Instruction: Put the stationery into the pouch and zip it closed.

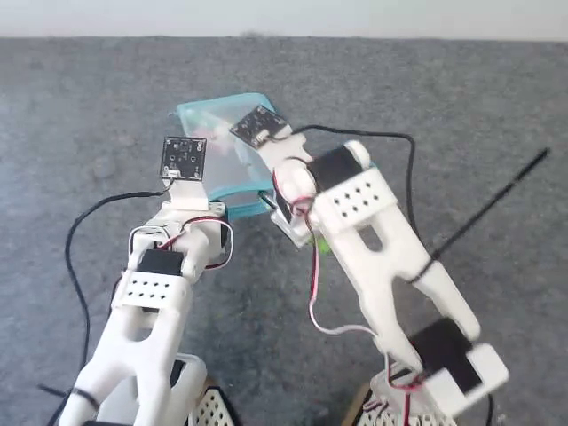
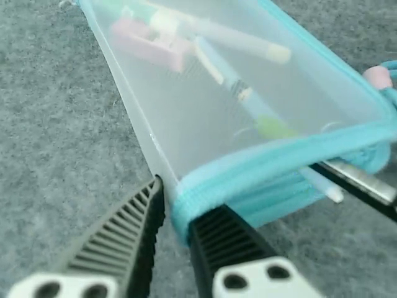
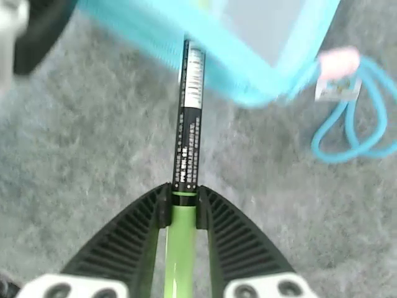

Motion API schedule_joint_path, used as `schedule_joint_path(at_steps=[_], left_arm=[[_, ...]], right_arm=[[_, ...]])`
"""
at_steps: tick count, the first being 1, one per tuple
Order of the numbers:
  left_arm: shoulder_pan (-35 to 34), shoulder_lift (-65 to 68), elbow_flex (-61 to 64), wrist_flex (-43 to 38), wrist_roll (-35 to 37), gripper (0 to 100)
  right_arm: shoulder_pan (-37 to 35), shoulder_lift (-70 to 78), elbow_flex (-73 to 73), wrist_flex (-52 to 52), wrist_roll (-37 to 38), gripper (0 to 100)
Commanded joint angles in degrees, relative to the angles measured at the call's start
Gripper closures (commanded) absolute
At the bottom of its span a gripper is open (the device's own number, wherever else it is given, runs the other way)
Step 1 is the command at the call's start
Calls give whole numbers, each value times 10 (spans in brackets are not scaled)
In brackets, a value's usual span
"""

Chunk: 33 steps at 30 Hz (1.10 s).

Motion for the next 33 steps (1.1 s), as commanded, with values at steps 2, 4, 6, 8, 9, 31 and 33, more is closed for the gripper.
schedule_joint_path(at_steps=[2, 4, 6, 8, 9, 31, 33], left_arm=[[4, -20, -3, 10, -6, 988], [4, -20, -3, 11, -6, 988], [3, -20, -3, 11, -6, 988], [3, -20, -3, 11, -7, 988], [3, -20, -3, 11, -7, 988], [3, -44, 2, 32, -7, 988], [3, -55, 4, 34, -7, 988]], right_arm=[[-5, 71, -119, -31, -50, 991], [-14, 113, -176, -31, -62, 989], [-22, 147, -228, -28, -66, 982], [-36, 176, -277, -13, -67, 925], [-43, 187, -297, -6, -67, 881], [82, 49, -145, -29, -7, 742], [80, 38, -88, -76, 12, 742]])
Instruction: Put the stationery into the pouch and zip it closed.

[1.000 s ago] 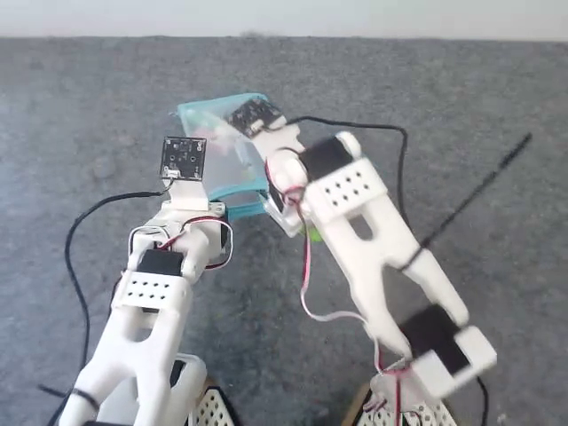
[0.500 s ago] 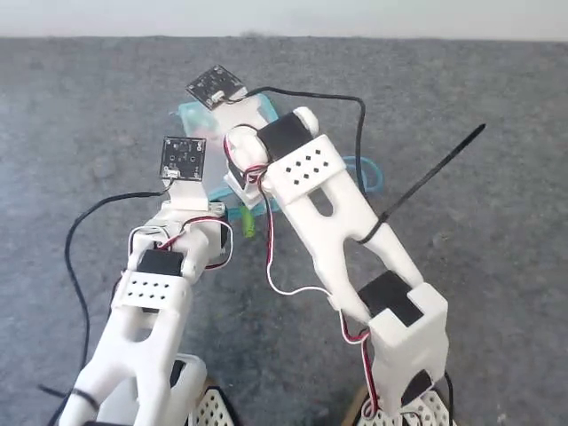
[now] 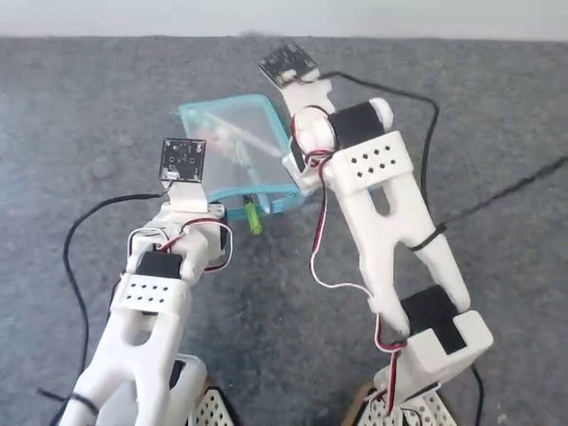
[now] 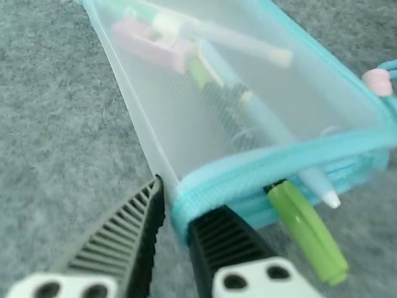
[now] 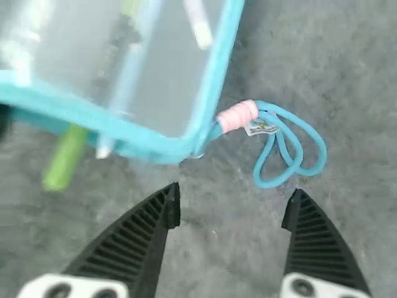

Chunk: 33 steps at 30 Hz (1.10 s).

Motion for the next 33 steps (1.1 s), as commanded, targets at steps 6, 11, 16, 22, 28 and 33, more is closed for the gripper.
schedule_joint_path(at_steps=[6, 11, 16, 22, 28, 33], left_arm=[[3, -61, 10, 19, -7, 988], [3, -64, 10, 19, -7, 988], [3, -62, 10, 19, -7, 988], [4, -62, 10, 19, -7, 988], [3, -62, 10, 18, -7, 988], [3, -61, 10, 19, -7, 988]], right_arm=[[13, -179, 280, -230, 70, 742], [13, -254, 425, -354, 91, 742], [13, -261, 482, -360, 147, 742], [55, -251, 422, -396, 91, 742], [30, -131, 222, -330, 54, 742], [36, 69, 30, -262, 30, 742]])
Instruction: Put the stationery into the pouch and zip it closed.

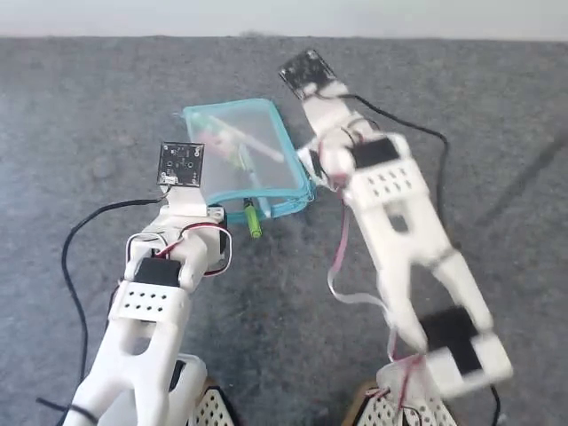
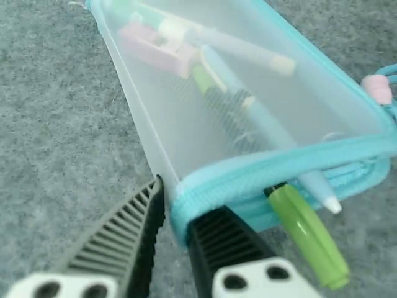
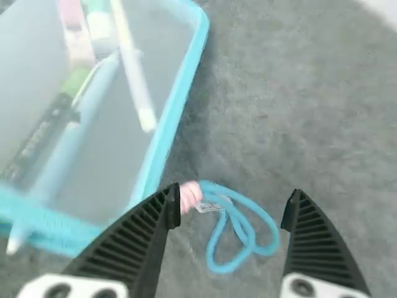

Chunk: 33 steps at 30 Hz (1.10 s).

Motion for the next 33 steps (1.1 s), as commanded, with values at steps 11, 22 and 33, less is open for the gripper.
schedule_joint_path(at_steps=[11, 22, 33], left_arm=[[3, -23, -6, 7, -8, 988], [3, -21, -6, 5, -8, 988], [2, -20, -6, 6, -8, 988]], right_arm=[[32, 316, -360, 188, -38, 744], [72, 259, -308, 319, 13, 746], [-91, -170, 198, 170, 19, 746]])
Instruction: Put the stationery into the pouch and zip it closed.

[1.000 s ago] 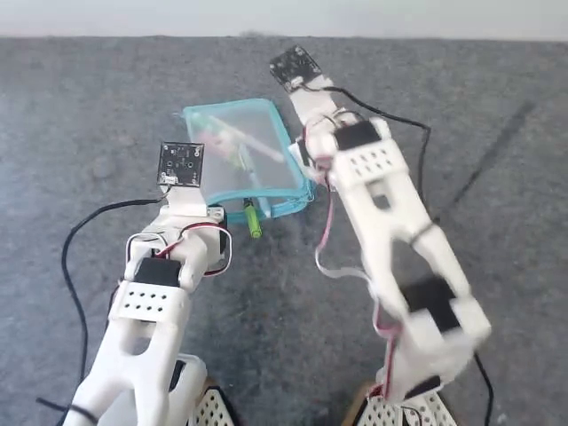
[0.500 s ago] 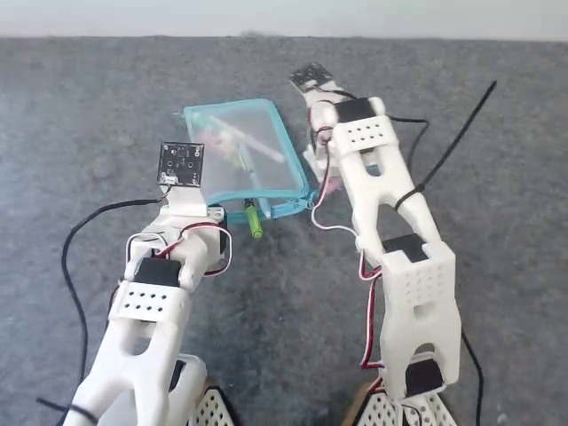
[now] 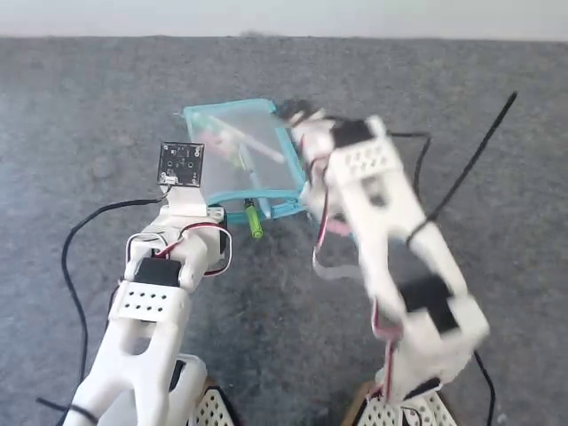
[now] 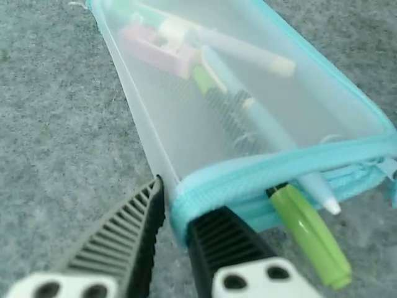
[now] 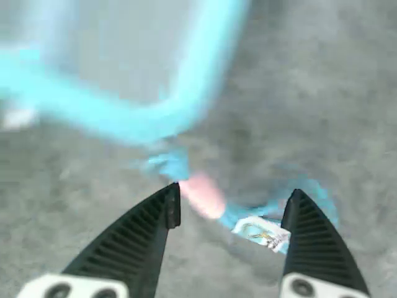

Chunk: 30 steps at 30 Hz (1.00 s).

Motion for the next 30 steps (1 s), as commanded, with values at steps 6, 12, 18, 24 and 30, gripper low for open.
schedule_joint_path(at_steps=[6, 12, 18, 24, 30], left_arm=[[2, -19, -6, 7, -8, 988], [2, -21, -6, 7, -8, 988], [3, -45, -127, 134, -2, 988], [3, -70, -334, 204, -5, 988], [-12, -23, -262, 126, -2, 988]], right_arm=[[-43, -432, 300, -102, -30, 745], [-138, -496, 305, -88, -55, 745], [-19, -485, 322, -128, -92, 744], [43, -505, 382, -189, -95, 743], [44, -589, 436, -192, -92, 743]])
